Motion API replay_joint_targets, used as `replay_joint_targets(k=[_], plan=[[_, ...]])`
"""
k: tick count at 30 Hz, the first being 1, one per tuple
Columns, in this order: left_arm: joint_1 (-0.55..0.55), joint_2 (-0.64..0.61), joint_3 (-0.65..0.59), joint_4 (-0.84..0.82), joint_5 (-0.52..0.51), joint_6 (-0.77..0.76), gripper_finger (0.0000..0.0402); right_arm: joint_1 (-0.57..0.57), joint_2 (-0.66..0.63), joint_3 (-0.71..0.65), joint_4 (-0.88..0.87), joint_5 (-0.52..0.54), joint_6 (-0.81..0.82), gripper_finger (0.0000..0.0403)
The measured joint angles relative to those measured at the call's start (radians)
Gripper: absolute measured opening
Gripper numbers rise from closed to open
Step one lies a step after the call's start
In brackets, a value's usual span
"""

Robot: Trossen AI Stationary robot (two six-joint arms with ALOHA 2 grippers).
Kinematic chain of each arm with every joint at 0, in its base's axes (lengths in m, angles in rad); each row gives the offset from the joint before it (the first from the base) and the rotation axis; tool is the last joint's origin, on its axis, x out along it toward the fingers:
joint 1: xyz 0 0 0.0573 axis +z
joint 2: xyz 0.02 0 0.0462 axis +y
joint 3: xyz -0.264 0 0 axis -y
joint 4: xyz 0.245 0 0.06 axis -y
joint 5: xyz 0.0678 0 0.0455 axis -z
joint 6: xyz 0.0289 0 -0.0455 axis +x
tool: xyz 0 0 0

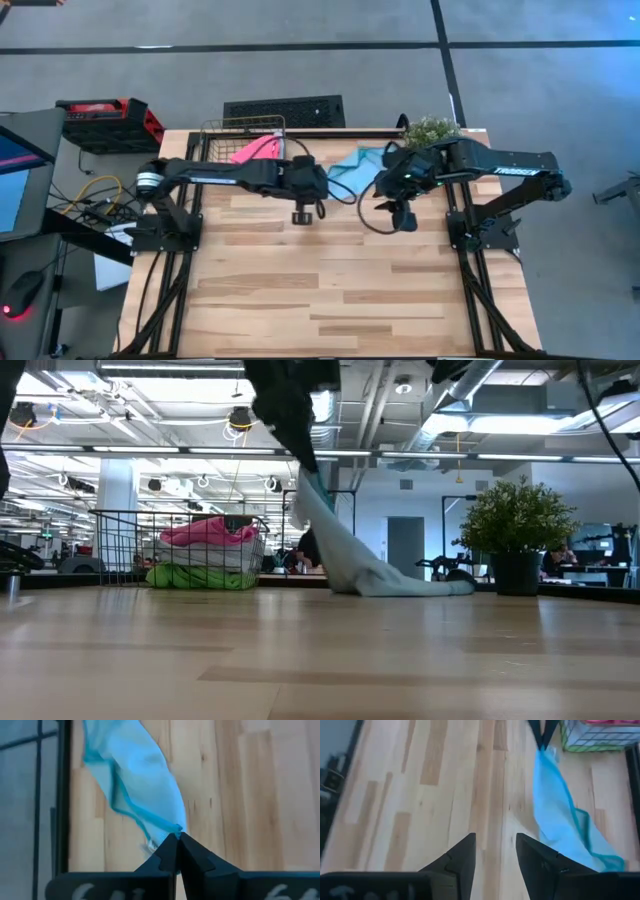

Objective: Fold microfiber towels
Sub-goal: Fold the blue microfiber cloth

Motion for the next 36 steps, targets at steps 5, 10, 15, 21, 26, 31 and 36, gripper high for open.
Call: replay_joint_targets(k=[5, 10, 15, 21, 26, 31, 36], plan=[[-0.038, -0.067, 0.001, -0.016, 0.004, 0.031, 0.0, 0.0, 0.1, -0.001, 0.118, 0.016, -0.069, 0.0163], [-0.081, -0.099, 0.0, -0.044, 0.004, -0.008, 0.0, -0.005, 0.198, -0.002, 0.259, 0.055, -0.101, 0.0163], [-0.123, -0.141, 0.0, -0.08, -0.014, -0.082, 0.0, -0.013, 0.274, 0.002, 0.435, 0.048, -0.107, 0.0163], [-0.156, -0.178, -0.001, -0.099, -0.038, -0.152, 0.0, -0.012, 0.336, 0.0, 0.534, 0.02, -0.135, 0.0163], [-0.166, -0.201, -0.001, -0.079, -0.061, -0.182, 0.0, -0.019, 0.377, 0.0, 0.616, -0.058, -0.137, 0.0163], [-0.177, -0.217, -0.001, -0.088, -0.06, -0.198, 0.0, -0.026, 0.408, -0.003, 0.661, -0.058, -0.138, 0.0163], [-0.19, -0.224, 0.001, -0.1, -0.061, -0.211, 0.0, -0.028, 0.409, -0.004, 0.675, -0.056, -0.137, 0.0163]])
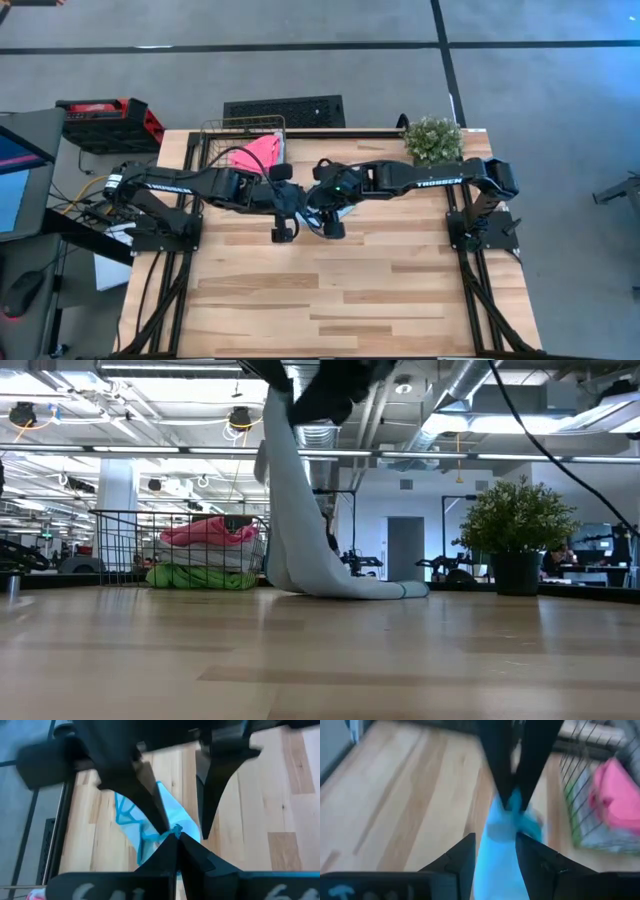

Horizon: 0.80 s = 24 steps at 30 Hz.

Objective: Fold microfiber towels
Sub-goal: Fold the blue microfiber cloth

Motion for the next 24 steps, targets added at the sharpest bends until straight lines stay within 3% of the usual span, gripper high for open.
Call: replay_joint_targets(k=[11, 19, 24], plan=[[-0.001, 0.0, 0.001, -0.026, 0.005, -0.024, 0.0, -0.012, -0.074, 0.004, -0.011, 0.005, 0.002, 0.0163], [-0.003, -0.003, 0.009, 0.004, 0.006, -0.022, 0.0, -0.015, 0.009, 0.007, 0.041, 0.004, -0.016, 0.0163], [-0.012, -0.005, 0.078, -0.049, 0.005, -0.021, 0.0, -0.016, 0.007, 0.005, 0.034, 0.004, -0.024, 0.0163]])
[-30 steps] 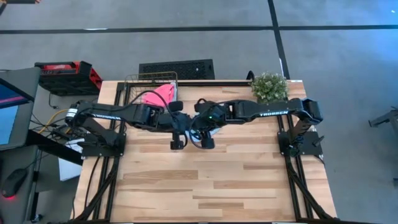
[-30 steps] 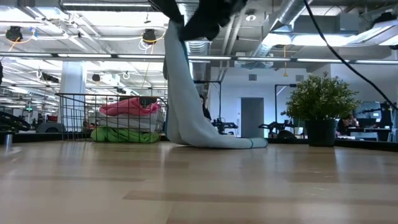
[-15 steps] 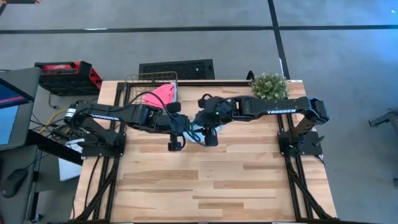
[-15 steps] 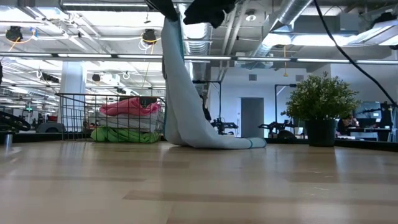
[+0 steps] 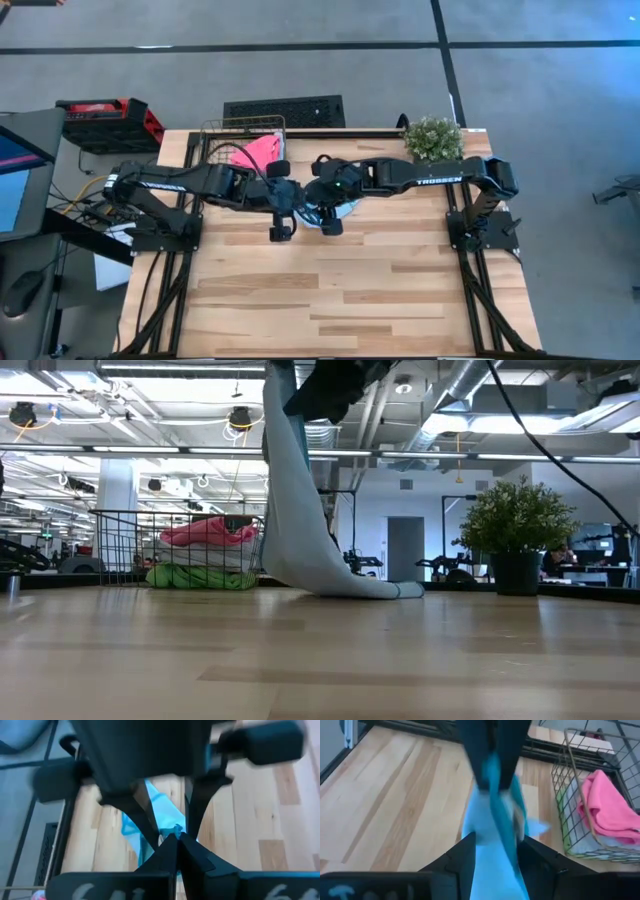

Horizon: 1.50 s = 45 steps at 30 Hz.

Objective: Fold microfiber towels
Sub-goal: Fold the blue microfiber cloth

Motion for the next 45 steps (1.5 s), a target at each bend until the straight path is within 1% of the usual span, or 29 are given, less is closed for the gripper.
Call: replay_joint_targets(k=[7, 12, 18, 27, 29, 36, 43, 45], plan=[[-0.019, -0.002, 0.124, -0.09, -0.021, 0.003, 0.0, -0.018, -0.003, -0.002, -0.033, -0.008, -0.003, 0.0163], [-0.031, -0.002, 0.2, -0.148, -0.065, 0.02, 0.0, -0.026, -0.002, -0.002, -0.064, -0.071, -0.027, 0.0163], [-0.031, -0.001, 0.257, -0.188, -0.073, 0.02, 0.0, -0.025, -0.002, -0.002, -0.062, -0.14, -0.072, 0.0163], [-0.035, -0.001, 0.327, -0.193, -0.089, 0.053, 0.0, -0.026, 0.045, 0.0, -0.076, -0.146, -0.071, 0.0163], [-0.035, 0.0, 0.346, -0.202, -0.089, 0.053, 0.0, -0.025, 0.055, -0.003, -0.1, -0.146, -0.071, 0.0163], [-0.042, 0.0, 0.427, -0.255, -0.132, 0.054, 0.0, -0.027, 0.052, -0.001, -0.136, -0.137, -0.071, 0.0163], [-0.049, -0.001, 0.492, -0.297, -0.144, 0.054, 0.0, -0.034, 0.052, -0.001, -0.157, -0.133, -0.063, 0.0163], [-0.049, -0.001, 0.506, -0.304, -0.162, 0.054, 0.0, -0.034, 0.052, -0.001, -0.166, -0.133, -0.06, 0.0163]])
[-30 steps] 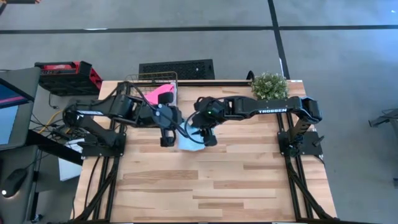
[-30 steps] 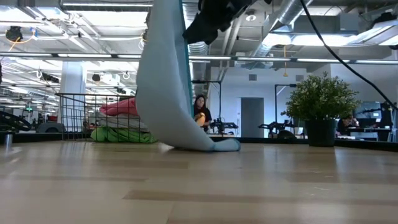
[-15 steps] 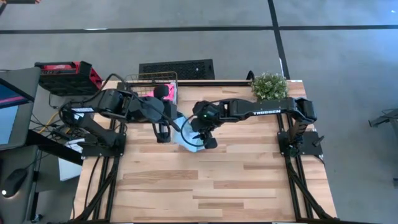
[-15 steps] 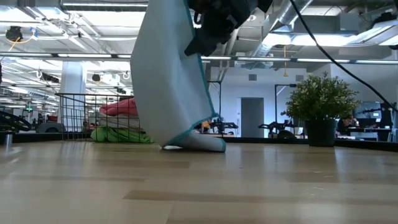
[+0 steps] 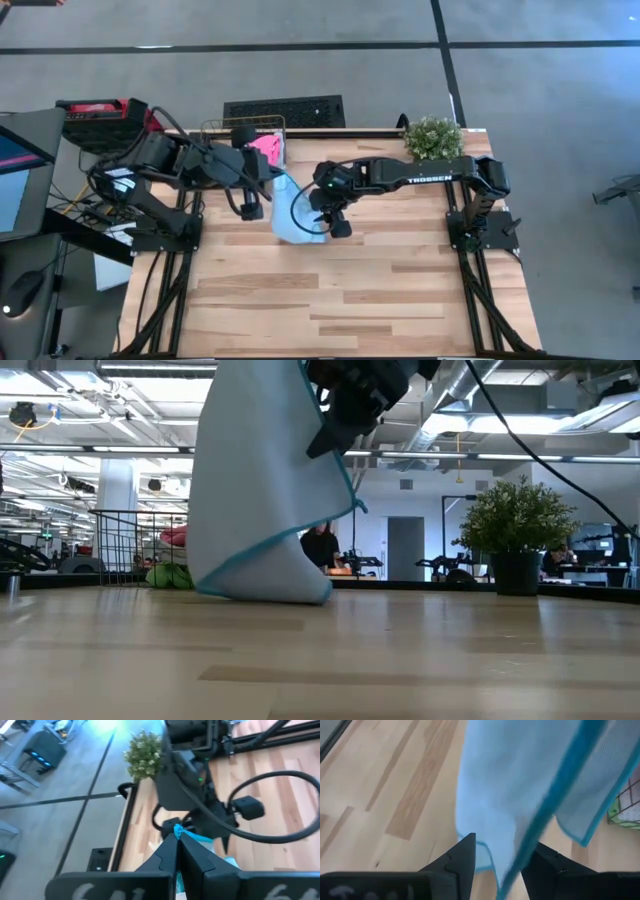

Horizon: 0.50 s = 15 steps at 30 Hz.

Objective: Fold microfiber towels
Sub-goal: Fold the blue microfiber cloth

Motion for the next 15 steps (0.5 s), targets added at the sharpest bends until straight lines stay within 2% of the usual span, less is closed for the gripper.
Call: replay_joint_targets(k=[7, 11, 15], plan=[[0.0, 0.001, 0.038, -0.03, -0.04, 0.023, 0.0, 0.0, 0.0, 0.0, -0.024, 0.001, 0.014, 0.0163], [0.0, 0.001, 0.055, -0.039, -0.051, 0.026, 0.0, 0.0, 0.0, 0.0, -0.025, 0.043, 0.035, 0.0161], [0.0, 0.001, 0.069, -0.045, -0.056, 0.026, 0.0, 0.001, 0.0, 0.0, -0.028, 0.077, 0.036, 0.014]])
